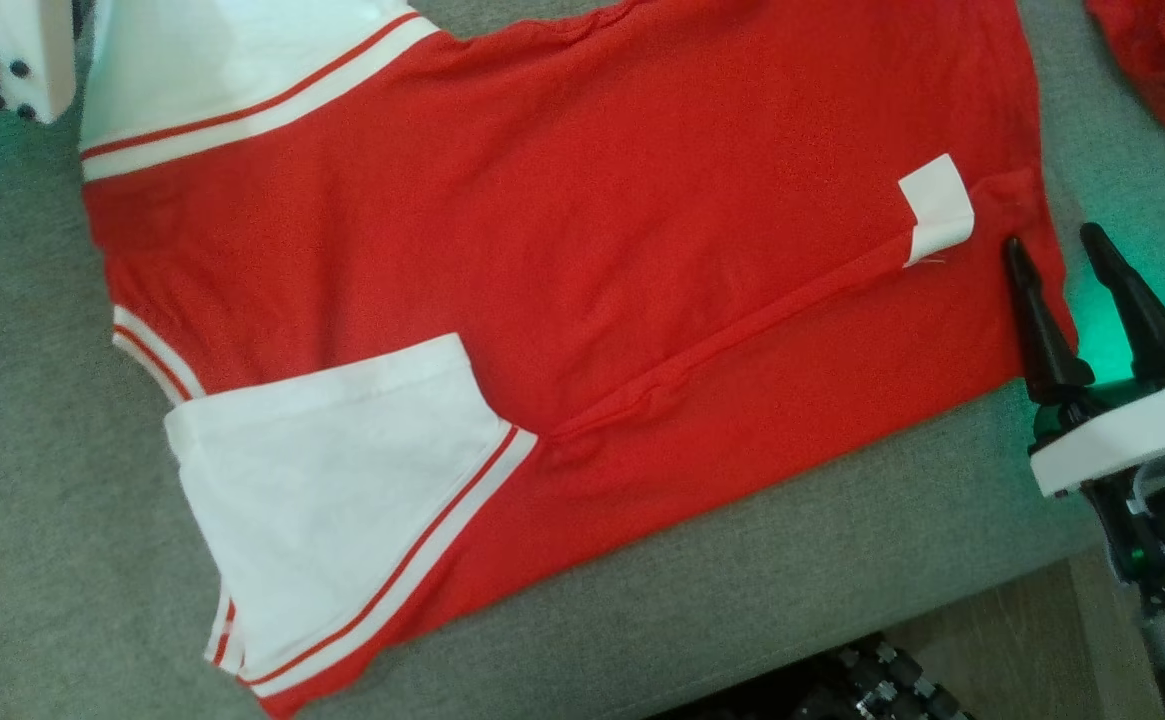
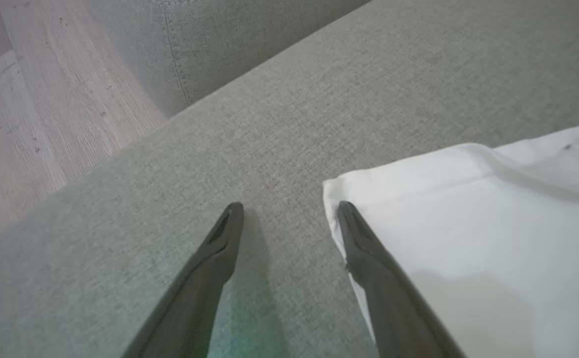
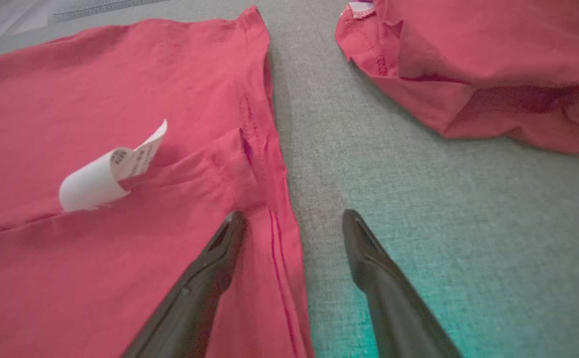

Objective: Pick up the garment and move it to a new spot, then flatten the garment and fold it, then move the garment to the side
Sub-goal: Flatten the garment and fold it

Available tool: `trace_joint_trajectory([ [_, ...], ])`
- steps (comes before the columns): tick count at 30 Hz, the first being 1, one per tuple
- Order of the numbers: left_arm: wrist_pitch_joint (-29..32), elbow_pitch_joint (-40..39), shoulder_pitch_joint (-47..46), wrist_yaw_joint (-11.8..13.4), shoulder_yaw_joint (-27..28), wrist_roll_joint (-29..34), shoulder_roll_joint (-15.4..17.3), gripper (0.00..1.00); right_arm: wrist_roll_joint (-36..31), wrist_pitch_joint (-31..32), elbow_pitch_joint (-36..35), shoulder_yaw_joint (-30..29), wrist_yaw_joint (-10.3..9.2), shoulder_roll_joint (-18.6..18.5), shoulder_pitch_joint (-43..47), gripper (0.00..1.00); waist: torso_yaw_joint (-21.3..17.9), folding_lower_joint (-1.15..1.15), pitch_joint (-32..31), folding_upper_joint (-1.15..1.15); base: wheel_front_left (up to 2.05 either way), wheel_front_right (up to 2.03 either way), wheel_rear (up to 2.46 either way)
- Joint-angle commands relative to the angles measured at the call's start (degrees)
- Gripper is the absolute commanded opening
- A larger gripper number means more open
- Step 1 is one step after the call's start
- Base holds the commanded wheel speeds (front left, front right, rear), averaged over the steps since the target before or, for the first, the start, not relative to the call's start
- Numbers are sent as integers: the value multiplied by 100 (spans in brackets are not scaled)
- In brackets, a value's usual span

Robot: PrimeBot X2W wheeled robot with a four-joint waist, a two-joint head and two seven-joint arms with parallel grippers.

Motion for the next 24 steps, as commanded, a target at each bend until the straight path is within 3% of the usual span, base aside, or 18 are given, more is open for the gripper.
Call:
trace_joint_trajectory([
  [1, 23, -108, -313, 9, 146, -11, 310, 100, 41, -57, -61, 77, -4, -123, 75, 100, -39, 0, 29, 0, 0, 0, 0],
  [12, 282, -205, -423, 9, -299, -427, 399, 100, 91, -186, 143, 132, -4, -128, -10, 100, -94, 0, 87, 0, 0, 0, 0],
  [13, 253, -245, -427, 9, -300, -493, 401, 95, 93, -186, 149, 133, -4, -130, -29, 100, -95, 0, 90, 0, 0, 0, 0],
  [15, 293, -345, -397, 9, -373, -683, 407, 40, 93, -189, 155, 137, -4, -135, -64, 100, -98, 0, 89, 0, 0, 0, 0],
  [16, 353, -388, -372, 9, -406, -811, 426, 0, 92, -192, 150, 136, -4, -140, -84, 100, -99, 0, 91, 0, 0, 0, 0],
  [24, -58, -579, -482, 9, -498, -952, 645, 0, 85, -216, -5, 120, -4, -251, -386, 100, -52, 0, 137, 0, 0, 0, 0],
])
